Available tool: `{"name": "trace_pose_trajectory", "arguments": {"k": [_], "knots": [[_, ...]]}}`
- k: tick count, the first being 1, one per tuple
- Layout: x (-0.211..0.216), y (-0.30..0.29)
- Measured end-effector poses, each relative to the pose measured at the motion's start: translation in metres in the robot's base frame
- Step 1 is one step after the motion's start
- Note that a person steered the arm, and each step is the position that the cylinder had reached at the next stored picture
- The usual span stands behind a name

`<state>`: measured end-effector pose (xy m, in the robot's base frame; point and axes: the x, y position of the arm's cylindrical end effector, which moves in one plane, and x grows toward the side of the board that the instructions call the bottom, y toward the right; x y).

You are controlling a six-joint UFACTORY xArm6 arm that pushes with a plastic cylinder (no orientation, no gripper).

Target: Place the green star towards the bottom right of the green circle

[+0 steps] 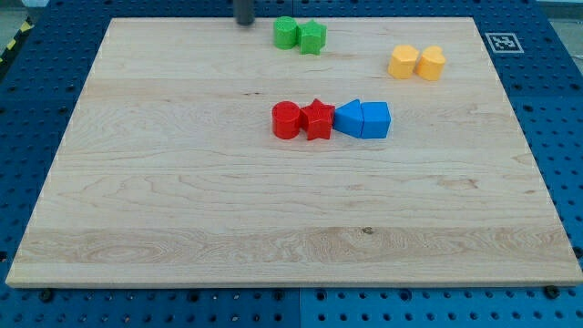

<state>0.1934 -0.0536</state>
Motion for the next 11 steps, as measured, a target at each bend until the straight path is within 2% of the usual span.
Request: {"name": "trace_pose_trajectory", "arguments": {"k": [1,2,4,5,6,8,9,11], "knots": [[0.0,0.044],[0.0,0.044],[0.0,0.094],[0.0,0.094],[0.008,0.092],[0.075,0.092],[0.087,0.092],[0.076,0.13]]}}
